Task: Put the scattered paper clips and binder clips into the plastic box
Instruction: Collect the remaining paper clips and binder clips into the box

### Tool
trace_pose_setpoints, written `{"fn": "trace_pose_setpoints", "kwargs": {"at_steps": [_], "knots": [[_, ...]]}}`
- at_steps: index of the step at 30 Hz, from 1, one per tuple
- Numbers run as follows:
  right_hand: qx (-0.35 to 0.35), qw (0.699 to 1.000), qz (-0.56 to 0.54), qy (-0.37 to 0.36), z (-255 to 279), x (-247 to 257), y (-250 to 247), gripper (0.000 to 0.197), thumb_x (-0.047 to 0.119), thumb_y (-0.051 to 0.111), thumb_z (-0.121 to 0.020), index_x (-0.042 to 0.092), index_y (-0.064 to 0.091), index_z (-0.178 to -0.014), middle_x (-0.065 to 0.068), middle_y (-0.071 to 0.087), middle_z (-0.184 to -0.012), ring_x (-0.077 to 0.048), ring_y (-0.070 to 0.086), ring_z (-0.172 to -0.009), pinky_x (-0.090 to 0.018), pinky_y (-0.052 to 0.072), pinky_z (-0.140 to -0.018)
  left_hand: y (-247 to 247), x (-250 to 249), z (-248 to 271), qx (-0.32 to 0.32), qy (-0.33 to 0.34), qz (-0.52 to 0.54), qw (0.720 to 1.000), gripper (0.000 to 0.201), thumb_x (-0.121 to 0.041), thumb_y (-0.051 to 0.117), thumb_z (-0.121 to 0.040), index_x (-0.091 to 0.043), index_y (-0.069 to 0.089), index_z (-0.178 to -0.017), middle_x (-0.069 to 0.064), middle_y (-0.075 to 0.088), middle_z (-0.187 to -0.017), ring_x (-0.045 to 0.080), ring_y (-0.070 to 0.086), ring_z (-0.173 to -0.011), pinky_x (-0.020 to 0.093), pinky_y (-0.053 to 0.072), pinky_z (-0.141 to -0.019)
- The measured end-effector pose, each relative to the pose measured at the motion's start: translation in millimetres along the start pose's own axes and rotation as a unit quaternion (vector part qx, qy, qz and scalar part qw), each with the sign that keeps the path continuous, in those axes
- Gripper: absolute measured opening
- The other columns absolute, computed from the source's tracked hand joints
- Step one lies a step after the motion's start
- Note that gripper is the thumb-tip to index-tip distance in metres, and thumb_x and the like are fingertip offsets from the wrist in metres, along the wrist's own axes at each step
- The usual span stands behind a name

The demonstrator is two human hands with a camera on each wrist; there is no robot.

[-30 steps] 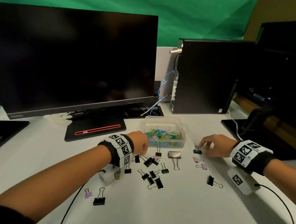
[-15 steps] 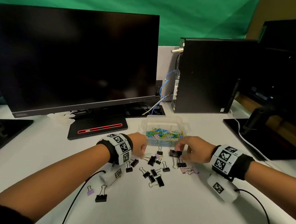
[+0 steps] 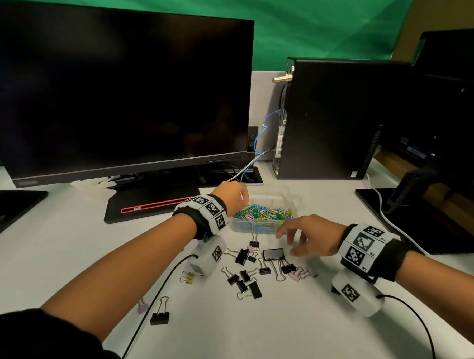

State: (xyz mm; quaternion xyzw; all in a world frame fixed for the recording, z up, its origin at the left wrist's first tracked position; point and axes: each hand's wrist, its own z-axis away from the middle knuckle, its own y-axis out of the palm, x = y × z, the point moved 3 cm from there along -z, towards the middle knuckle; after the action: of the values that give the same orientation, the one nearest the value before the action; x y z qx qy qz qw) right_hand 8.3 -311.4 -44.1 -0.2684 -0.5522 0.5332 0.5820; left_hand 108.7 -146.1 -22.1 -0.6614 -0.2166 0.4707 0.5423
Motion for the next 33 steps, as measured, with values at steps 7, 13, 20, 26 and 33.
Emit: {"fn": "trace_pose_setpoints", "kwargs": {"at_steps": [7, 13, 20, 26, 33], "knots": [[0.078, 0.992, 0.061, 0.079, 25, -22, -1, 0.030, 0.027, 0.075, -0.070, 0.033, 0.059, -0.094, 0.015, 0.056, -0.077, -0.011, 0.057, -0.074, -0.031, 0.052, -0.076, -4, 5, 5, 0.058, 0.020, -0.001, 0.998, 0.035, -0.005, 0.036, -0.096, -0.009, 0.063, -0.118, 0.012, 0.057, -0.126, 0.025, 0.060, -0.102, 0.027, 0.050, -0.077], [0.090, 0.986, 0.093, 0.104, 44, -32, 11, 0.041, 0.033, 0.082, -0.055, 0.028, 0.047, -0.076, 0.011, 0.052, -0.070, -0.008, 0.048, -0.060, -0.020, 0.040, -0.055, -8, 26, 51, 0.115, 0.065, -0.033, 0.991, 0.026, -0.013, 0.048, -0.093, -0.019, 0.065, -0.111, -0.003, 0.056, -0.100, 0.011, 0.053, -0.082, 0.022, 0.046, -0.076], [0.073, 0.993, 0.031, 0.086, 41, -19, 20, 0.029, 0.019, 0.079, -0.062, 0.026, 0.053, -0.071, 0.011, 0.057, -0.066, 0.005, 0.051, -0.043, -0.013, 0.043, -0.051, 7, 50, 107, 0.158, 0.063, -0.089, 0.981, 0.024, -0.028, 0.053, -0.091, -0.026, 0.062, -0.114, -0.003, 0.056, -0.105, 0.013, 0.054, -0.097, 0.021, 0.041, -0.084], [0.047, 0.998, -0.021, 0.035, 15, 15, 29, 0.035, 0.015, 0.080, -0.066, 0.023, 0.047, -0.075, -0.004, 0.068, -0.079, -0.008, 0.059, -0.045, -0.014, 0.045, -0.048, -11, 94, 132, 0.081, -0.007, -0.092, 0.992, 0.028, -0.033, 0.055, -0.090, -0.028, 0.057, -0.118, -0.001, 0.050, -0.116, 0.012, 0.047, -0.101, 0.022, 0.038, -0.089], [0.021, 0.999, 0.024, -0.045, -5, 55, 32, 0.034, 0.025, 0.080, -0.067, 0.029, 0.057, -0.090, 0.009, 0.054, -0.087, -0.005, 0.049, -0.064, -0.014, 0.041, -0.058, -13, 147, 179, 0.115, -0.126, -0.130, 0.977, 0.069, -0.050, 0.058, -0.083, -0.029, 0.031, -0.143, 0.002, 0.031, -0.146, 0.022, 0.035, -0.133, 0.036, 0.032, -0.113]]}}
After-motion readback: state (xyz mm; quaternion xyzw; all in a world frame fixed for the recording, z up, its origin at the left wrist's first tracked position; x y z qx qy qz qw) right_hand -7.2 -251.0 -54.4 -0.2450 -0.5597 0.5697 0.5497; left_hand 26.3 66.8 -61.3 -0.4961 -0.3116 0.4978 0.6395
